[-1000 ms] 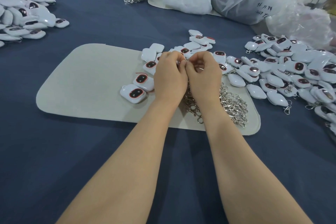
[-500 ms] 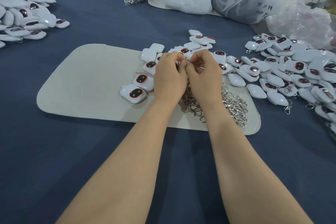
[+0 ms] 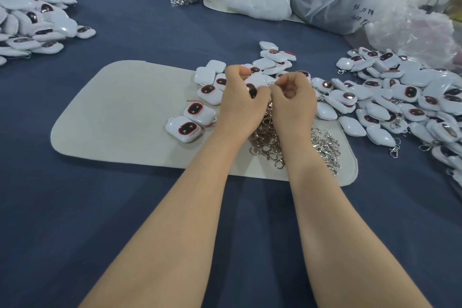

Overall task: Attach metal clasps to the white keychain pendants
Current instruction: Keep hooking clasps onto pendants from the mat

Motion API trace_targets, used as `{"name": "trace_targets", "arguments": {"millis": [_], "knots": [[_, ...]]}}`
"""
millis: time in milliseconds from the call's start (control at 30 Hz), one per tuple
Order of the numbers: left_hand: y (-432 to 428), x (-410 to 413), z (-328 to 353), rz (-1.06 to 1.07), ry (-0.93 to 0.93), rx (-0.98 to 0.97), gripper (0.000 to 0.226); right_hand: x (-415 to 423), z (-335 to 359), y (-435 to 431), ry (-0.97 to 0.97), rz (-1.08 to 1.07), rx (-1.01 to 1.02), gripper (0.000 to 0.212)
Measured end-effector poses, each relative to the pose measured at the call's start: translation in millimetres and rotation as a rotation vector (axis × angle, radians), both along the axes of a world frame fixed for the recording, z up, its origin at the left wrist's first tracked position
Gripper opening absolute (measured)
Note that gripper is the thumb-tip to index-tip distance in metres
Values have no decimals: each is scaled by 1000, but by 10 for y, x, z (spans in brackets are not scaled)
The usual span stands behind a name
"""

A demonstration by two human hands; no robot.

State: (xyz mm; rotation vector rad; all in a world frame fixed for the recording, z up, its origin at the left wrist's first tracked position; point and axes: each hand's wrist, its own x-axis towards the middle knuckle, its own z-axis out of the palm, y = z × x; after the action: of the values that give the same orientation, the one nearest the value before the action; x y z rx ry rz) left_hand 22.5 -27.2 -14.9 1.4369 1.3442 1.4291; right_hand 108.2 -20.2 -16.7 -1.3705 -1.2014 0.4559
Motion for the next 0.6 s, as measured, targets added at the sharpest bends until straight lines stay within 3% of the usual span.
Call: {"name": "trace_targets", "arguments": {"millis": [367,600], "knots": [[48,-24,-23,3,41,-31,20,6,0,-8,-43,16,16,15],[27,-13,-15,20,55,-18,21,-7,-20,-15,-172,19,36,13]]}}
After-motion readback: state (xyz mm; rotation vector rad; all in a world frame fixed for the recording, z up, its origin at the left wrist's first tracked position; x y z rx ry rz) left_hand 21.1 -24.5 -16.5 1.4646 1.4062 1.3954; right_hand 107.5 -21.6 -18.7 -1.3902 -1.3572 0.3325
